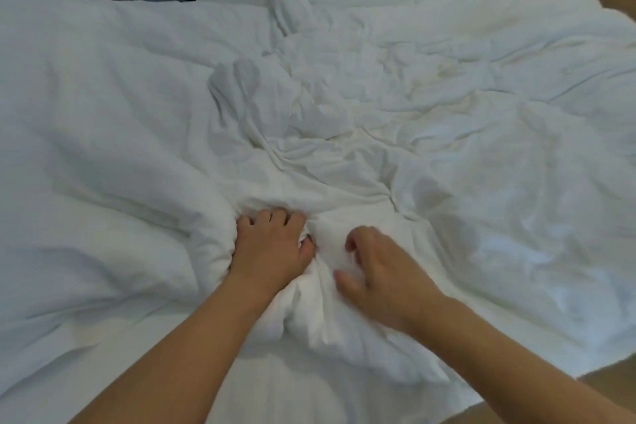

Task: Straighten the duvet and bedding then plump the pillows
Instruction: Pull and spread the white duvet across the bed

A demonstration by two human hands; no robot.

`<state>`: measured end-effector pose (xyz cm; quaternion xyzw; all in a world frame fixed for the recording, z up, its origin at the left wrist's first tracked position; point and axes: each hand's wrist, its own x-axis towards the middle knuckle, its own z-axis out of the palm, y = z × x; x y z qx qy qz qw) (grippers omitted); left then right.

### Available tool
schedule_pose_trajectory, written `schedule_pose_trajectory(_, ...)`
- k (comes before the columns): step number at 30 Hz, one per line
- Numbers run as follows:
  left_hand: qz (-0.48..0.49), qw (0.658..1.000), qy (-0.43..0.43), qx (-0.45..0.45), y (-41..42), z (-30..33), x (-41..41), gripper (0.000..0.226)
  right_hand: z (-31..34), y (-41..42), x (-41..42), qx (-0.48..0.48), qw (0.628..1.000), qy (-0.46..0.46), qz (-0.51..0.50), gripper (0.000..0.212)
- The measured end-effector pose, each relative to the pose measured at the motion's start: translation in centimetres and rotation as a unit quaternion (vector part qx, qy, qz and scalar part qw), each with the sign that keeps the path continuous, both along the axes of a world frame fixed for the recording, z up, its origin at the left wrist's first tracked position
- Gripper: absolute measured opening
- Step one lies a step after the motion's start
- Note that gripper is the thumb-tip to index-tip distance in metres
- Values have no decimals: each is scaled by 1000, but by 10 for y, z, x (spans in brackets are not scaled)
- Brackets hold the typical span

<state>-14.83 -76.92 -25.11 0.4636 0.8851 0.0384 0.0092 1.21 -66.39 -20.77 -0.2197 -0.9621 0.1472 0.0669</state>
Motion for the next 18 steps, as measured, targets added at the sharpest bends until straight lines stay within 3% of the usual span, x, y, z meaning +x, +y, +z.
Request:
schedule_pose_trajectory(2, 9, 999, -35, 22, -2, 17, -1, 38, -14, -34, 12, -17, 992, -109, 68, 74)
schedule_pose_trajectory(4, 35, 992, -37, 118, -25, 43, 3, 29, -29, -42, 12, 5, 981, -179, 69, 92)
schedule_pose_trajectory(5, 58, 978, -2, 202, -44, 59, 12, 24, -34, -42, 8, 19, 981, -182, 63, 90)
schedule_pose_trajectory(7, 113, 941, -3, 320, -85, 73, 32, 24, -34, -40, -1, 44, 989, -137, 46, 64)
schedule_pose_trajectory(8, 116, 941, -26, 316, -103, 70, 41, 25, -30, -37, -6, 47, 992, -114, 36, 48)
schedule_pose_trajectory(10, 113, 973, -1, 203, -128, 41, 49, 36, -14, -22, -14, 19, 996, -85, 12, 33)
schedule_pose_trajectory(12, 94, 995, 14, 28, -138, 13, 39, 78, 5, -4, -15, -15, 995, -88, -39, 38)
schedule_pose_trajectory(13, 77, 997, 19, -3, -136, 3, 33, 89, 11, 7, -13, -10, 994, -87, -59, 40)
schedule_pose_trajectory(15, 60, 997, 46, -16, -120, 4, 25, 91, 15, 17, -6, 19, 989, -134, -66, 41)
schedule_pose_trajectory(18, 70, 991, 107, -32, -93, 16, 10, 68, -1, 2, 3, 76, 966, -245, -38, 50)
